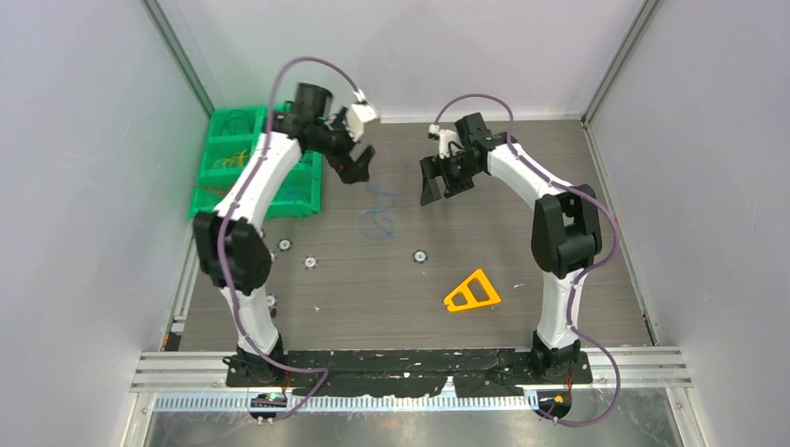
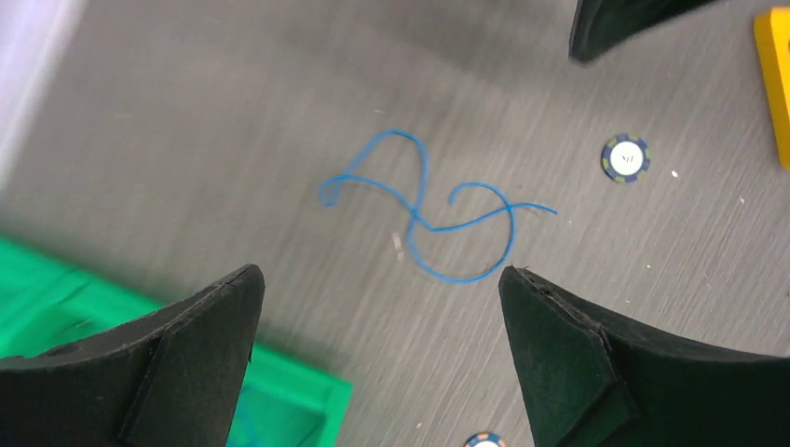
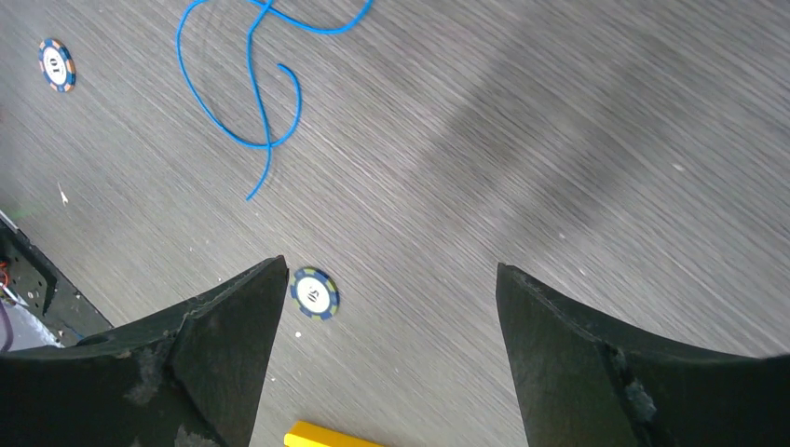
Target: Untangle the cables
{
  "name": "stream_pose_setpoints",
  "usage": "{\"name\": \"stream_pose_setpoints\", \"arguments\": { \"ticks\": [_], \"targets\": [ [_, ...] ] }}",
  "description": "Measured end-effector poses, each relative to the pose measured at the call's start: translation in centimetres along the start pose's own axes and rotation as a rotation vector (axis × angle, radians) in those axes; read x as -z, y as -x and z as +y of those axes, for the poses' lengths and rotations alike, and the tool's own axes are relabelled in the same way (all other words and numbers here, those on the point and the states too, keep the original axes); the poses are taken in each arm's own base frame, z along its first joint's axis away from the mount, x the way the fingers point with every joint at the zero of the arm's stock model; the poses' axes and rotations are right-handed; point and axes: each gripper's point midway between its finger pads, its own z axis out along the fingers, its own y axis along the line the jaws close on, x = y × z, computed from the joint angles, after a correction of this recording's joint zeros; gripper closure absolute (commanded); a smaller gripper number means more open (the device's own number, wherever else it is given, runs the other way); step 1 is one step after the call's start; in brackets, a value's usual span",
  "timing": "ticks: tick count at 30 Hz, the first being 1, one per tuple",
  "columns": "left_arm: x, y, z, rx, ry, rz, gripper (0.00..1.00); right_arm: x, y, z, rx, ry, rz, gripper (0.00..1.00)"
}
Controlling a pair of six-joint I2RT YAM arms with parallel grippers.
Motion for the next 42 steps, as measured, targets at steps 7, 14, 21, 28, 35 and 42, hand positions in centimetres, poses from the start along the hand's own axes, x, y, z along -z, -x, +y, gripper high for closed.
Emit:
{"name": "stream_pose_setpoints", "arguments": {
  "ticks": [7, 14, 21, 28, 35, 42],
  "targets": [
    [-10.5, -6.8, -3.0, 0.068, -0.189, 0.278, 0.13, 2.5, -0.8, -1.7, -0.057, -0.022, -0.028, 0.12],
    [-12.4, -12.1, -4.2, 0.322, -0.145, 0.463, 0.26, 2.8, -1.8, -2.2, -0.082, -0.021, -0.022, 0.12],
    [-13.2, -16.8, -5.9, 0.538, -0.041, 0.594, 0.44, 2.9, -1.5, -2.4, -0.089, -0.014, -0.035, 0.12],
    [-14.9, -15.8, -7.2, 0.6, 0.068, 0.544, 0.44, 2.8, -1.7, -2.6, -0.104, -0.017, -0.035, 0.12],
    [-17.3, -13.7, -9.3, 0.568, 0.12, 0.481, 0.75, 2.6, -2.5, -3.0, -0.121, -0.022, -0.024, 0.11],
    [-17.7, -13.6, -9.9, 0.5, 0.199, 0.506, 1.0, 2.5, -2.7, -3.0, -0.125, -0.022, -0.022, 0.12]
  ]
}}
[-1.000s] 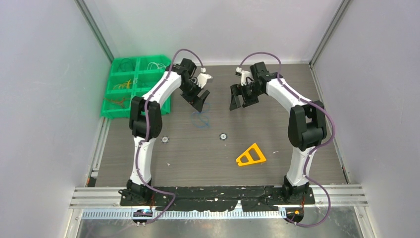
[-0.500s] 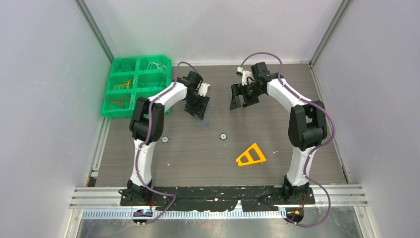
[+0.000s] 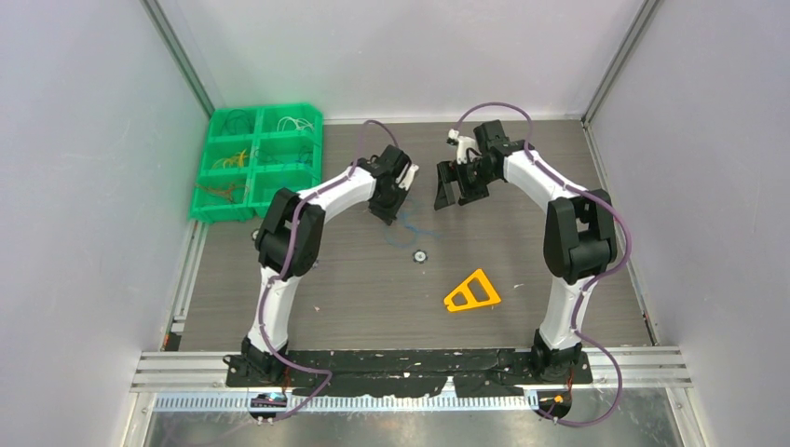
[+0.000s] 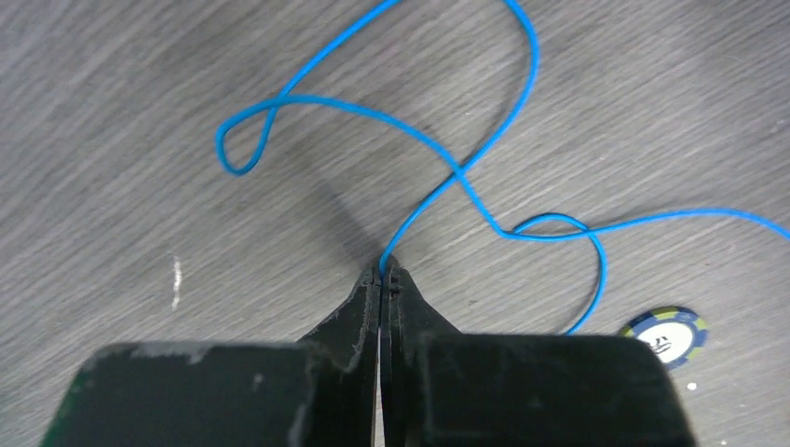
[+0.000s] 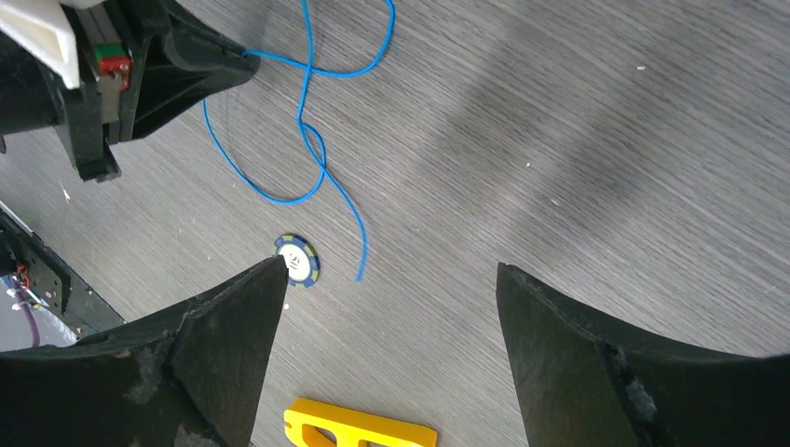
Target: Untangle the cables
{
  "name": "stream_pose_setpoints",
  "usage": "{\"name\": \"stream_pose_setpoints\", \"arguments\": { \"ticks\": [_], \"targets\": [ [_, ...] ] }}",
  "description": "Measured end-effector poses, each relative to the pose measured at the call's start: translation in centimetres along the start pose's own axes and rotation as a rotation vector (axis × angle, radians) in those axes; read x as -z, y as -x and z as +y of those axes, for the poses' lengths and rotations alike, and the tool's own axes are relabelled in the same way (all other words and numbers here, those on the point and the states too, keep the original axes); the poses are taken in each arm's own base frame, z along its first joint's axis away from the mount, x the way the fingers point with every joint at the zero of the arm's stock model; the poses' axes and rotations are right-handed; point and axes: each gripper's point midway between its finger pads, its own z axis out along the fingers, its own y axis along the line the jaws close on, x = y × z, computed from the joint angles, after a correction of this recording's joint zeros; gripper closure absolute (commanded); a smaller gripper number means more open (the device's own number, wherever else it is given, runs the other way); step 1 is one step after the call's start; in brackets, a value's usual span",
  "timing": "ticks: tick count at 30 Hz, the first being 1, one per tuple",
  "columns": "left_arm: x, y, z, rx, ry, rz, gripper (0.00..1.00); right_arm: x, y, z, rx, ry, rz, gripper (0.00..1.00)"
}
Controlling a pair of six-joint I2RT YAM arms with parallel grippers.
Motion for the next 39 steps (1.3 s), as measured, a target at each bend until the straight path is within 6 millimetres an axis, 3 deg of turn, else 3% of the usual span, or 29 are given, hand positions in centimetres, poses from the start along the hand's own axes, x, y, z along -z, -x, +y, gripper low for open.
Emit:
{"name": "stream_pose_setpoints", "arguments": {
  "ticks": [4, 7, 9, 11, 13, 15, 17, 19, 20, 22, 31, 39],
  "targets": [
    [1.3, 0.7, 1.2, -0.018, 0.009, -0.029, 1.0, 0.5, 0.2, 0.1, 0.005, -0.004, -0.014, 0.11],
    [5.9, 3.3, 2.2, -0.06, -0.002, -0.145, 1.0, 1.2, 0.2, 0.3, 0.012, -0.007, -0.027, 0.12],
    [11.9, 6.2, 2.9, -0.105, 0.0, -0.306, 1.0, 1.8, 0.4, 0.5, 0.018, -0.01, -0.04, 0.12],
    [19.3, 8.8, 3.6, -0.158, 0.02, -0.5, 1.0, 2.2, 0.6, 0.5, 0.022, -0.012, -0.053, 0.12],
    [26.8, 10.6, 4.7, -0.196, 0.065, -0.669, 1.0, 2.5, 0.8, 0.6, 0.028, -0.015, -0.062, 0.12],
    [32.9, 11.9, 6.0, -0.207, 0.104, -0.798, 1.0, 2.8, 0.9, 0.5, 0.031, -0.017, -0.067, 0.12],
    [37.5, 12.6, 8.1, -0.193, 0.147, -0.892, 1.0, 2.9, 0.8, 0.5, 0.037, -0.018, -0.068, 0.12],
    [39.9, 12.5, 10.7, -0.168, 0.188, -0.928, 1.0, 3.0, 0.6, 0.6, 0.042, -0.018, -0.068, 0.11],
    [40.2, 12.4, 11.2, -0.165, 0.195, -0.928, 1.0, 3.2, 0.5, 0.6, 0.044, -0.019, -0.068, 0.12],
    [40.2, 11.1, 14.5, -0.119, 0.246, -0.892, 1.0, 3.3, 0.1, 0.7, 0.044, -0.018, -0.065, 0.12],
    [37.4, 6.3, 20.9, -0.042, 0.34, -0.726, 1.0, 3.2, -0.6, 0.8, 0.041, -0.011, -0.054, 0.12],
    [30.0, -0.9, 27.3, 0.021, 0.459, -0.502, 1.0, 3.2, -0.6, 0.8, 0.041, -0.01, -0.054, 0.12]
  ]
}}
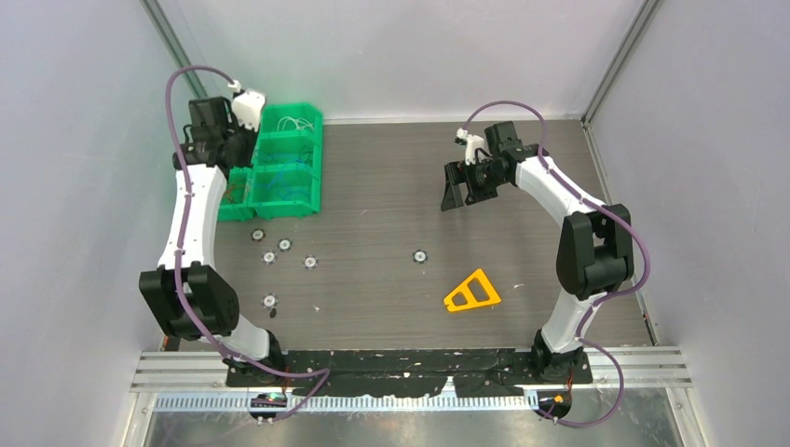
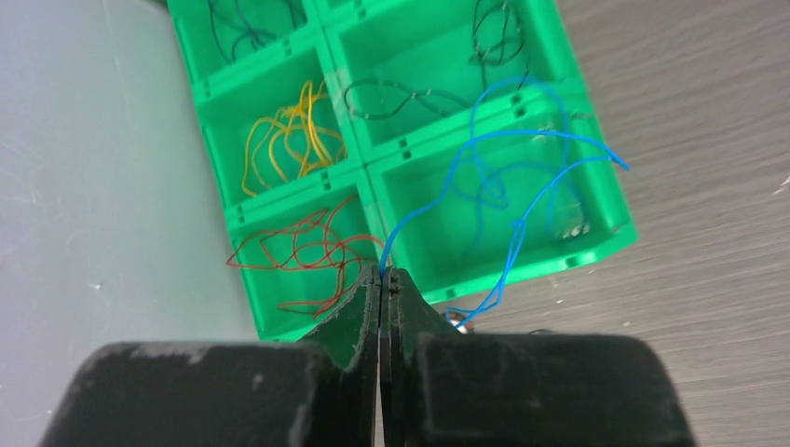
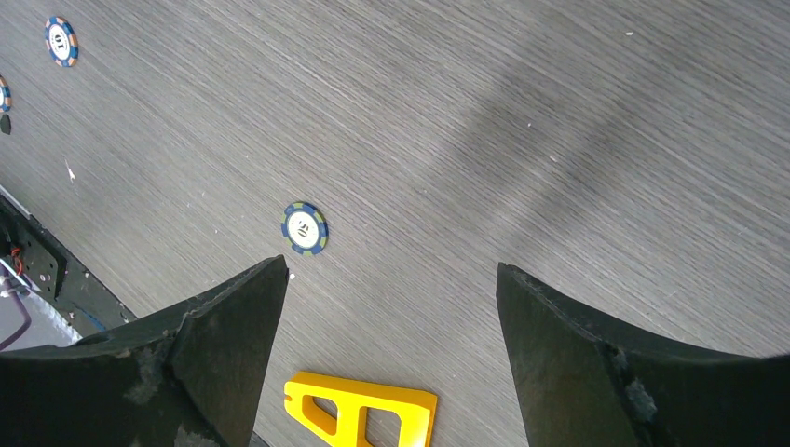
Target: Untangle the cables
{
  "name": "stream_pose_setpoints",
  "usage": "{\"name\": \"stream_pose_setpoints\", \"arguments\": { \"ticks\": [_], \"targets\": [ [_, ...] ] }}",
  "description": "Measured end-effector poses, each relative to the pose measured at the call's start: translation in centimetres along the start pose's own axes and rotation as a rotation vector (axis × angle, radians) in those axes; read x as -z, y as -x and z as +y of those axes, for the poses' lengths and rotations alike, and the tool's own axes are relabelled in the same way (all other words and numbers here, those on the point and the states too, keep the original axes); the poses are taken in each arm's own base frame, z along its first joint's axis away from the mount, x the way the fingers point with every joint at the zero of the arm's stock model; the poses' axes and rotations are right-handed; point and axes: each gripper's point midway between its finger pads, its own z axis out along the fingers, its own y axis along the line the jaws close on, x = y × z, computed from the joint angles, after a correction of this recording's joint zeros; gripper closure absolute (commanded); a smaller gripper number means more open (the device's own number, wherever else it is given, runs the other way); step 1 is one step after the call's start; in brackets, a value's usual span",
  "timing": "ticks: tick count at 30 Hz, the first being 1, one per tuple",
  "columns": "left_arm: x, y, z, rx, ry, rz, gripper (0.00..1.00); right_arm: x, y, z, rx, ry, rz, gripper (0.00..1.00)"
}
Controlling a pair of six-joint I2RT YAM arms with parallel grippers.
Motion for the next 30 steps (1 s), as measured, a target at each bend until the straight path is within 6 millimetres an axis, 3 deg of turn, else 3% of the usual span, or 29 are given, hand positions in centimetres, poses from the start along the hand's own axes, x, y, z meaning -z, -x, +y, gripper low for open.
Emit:
{"name": "stream_pose_setpoints", "arguments": {
  "ticks": [4, 10, 17, 20, 26, 30],
  "targets": [
    [-1.8, -3.3, 1.1, -0.055, 0.059, 0.064, 1.0, 0.0, 0.0, 0.0, 0.0, 0.0, 0.0, 0.11],
    [-3.0, -3.3, 3.3, -0.115, 0.155, 0.048, 1.0, 0.0, 0.0, 0.0, 0.001, 0.0, 0.0, 0.12],
    [-4.4, -3.5, 3.5, -0.106, 0.16, 0.058, 1.0, 0.0, 0.0, 0.0, 0.0, 0.0, 0.001, 0.12],
    [-3.5, -1.2, 4.3, -0.087, 0.177, 0.012, 1.0, 0.0, 0.0, 0.0, 0.001, 0.0, 0.001, 0.12],
    [0.3, 6.5, 6.8, -0.072, 0.248, -0.178, 1.0, 0.1, -0.3, 0.0, -0.002, 0.0, 0.013, 0.12],
    [0.4, 7.3, 6.6, -0.078, 0.231, -0.208, 1.0, 0.1, -0.5, 0.0, -0.003, 0.001, 0.021, 0.12]
  ]
}}
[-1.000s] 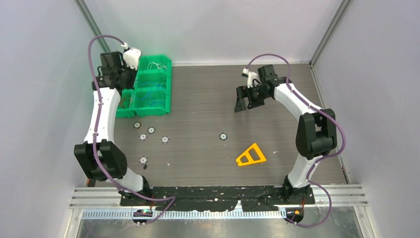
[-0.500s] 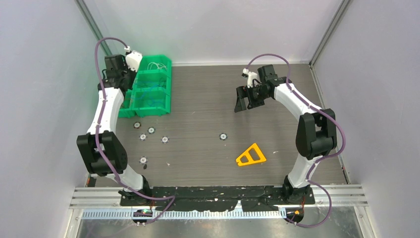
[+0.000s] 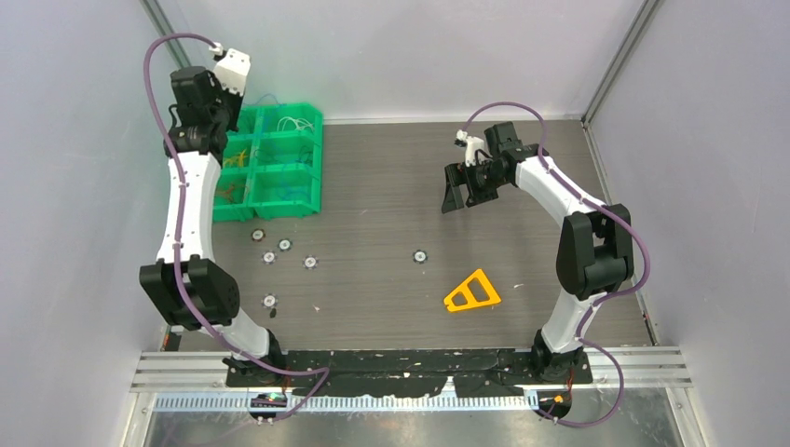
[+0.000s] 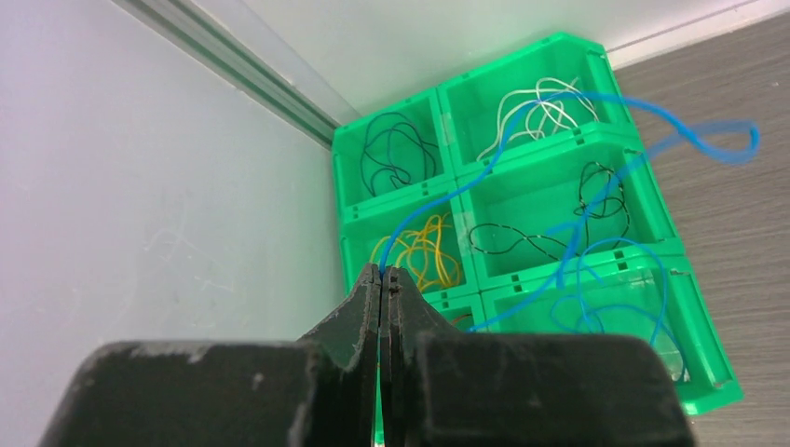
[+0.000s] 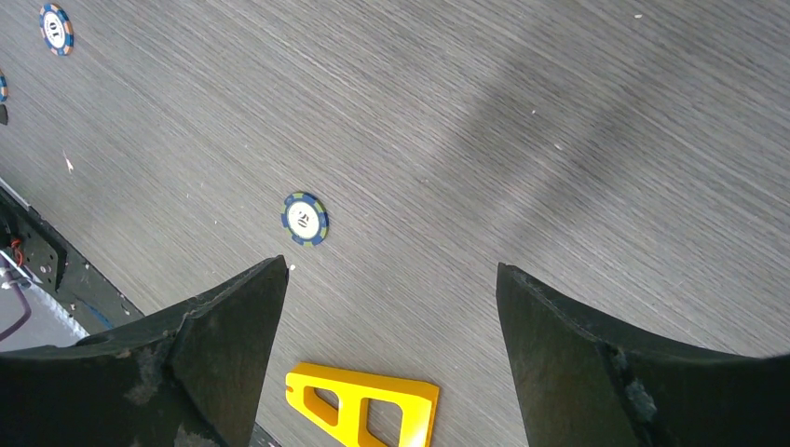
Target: Untangle the cables
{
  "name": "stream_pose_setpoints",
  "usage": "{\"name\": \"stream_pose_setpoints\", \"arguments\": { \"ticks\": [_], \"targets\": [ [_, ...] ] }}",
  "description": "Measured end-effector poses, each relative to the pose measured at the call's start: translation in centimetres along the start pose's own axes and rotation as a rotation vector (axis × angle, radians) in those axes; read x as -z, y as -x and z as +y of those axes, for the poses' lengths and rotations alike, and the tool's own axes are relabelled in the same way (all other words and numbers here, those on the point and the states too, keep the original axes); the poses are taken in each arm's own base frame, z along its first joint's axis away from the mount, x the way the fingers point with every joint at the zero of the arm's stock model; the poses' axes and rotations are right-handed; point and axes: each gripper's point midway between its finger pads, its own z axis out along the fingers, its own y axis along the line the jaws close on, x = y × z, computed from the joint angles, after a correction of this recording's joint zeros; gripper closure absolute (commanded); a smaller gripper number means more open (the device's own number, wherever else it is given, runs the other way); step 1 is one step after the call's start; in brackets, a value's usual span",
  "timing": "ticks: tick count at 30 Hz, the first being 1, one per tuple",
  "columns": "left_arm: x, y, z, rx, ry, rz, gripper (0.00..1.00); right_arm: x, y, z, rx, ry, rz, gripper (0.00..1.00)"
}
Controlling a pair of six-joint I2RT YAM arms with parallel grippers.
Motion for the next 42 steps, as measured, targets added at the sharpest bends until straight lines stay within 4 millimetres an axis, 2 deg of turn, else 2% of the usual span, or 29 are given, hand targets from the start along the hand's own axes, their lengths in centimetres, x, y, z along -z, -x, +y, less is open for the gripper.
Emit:
{"name": "stream_pose_setpoints", "arguments": {
  "ticks": [4, 7, 14, 16, 22, 31, 36, 42],
  "targets": [
    [-1.0, -1.5, -1.2, 0.001, -0.036, 0.027, 1.0, 0.0, 0.0, 0.0, 0.0, 0.0, 0.002, 0.11],
    [-2.3, -3.8, -2.4, -0.001, -0.06, 0.064, 1.0, 0.0, -0.1, 0.0, 0.003, 0.0, 0.005, 0.12],
    [-5.0, -13.1, -6.0, -0.024, -0.128, 0.234, 1.0, 0.0, -0.1, 0.0, 0.008, 0.0, 0.006, 0.12],
    [-5.2, -14.3, -6.3, -0.025, -0.141, 0.261, 1.0, 0.0, -0.1, 0.0, 0.01, 0.0, 0.006, 0.12],
    [-5.0, -13.9, -6.0, -0.077, -0.209, 0.213, 1.0, 0.0, -0.2, 0.0, 0.01, 0.0, 0.008, 0.12],
    [-2.8, -13.8, -5.2, -0.322, -0.303, 0.195, 1.0, 0.1, -0.3, 0.0, 0.01, -0.001, 0.013, 0.12],
    [-3.0, -15.0, -7.2, -0.427, -0.38, 0.244, 1.0, 0.1, -0.4, 0.0, 0.009, 0.0, 0.016, 0.11],
    [-6.0, -17.7, -12.2, -0.532, -0.469, 0.355, 1.0, 0.1, -0.5, 0.0, 0.007, 0.0, 0.019, 0.12]
  ]
}}
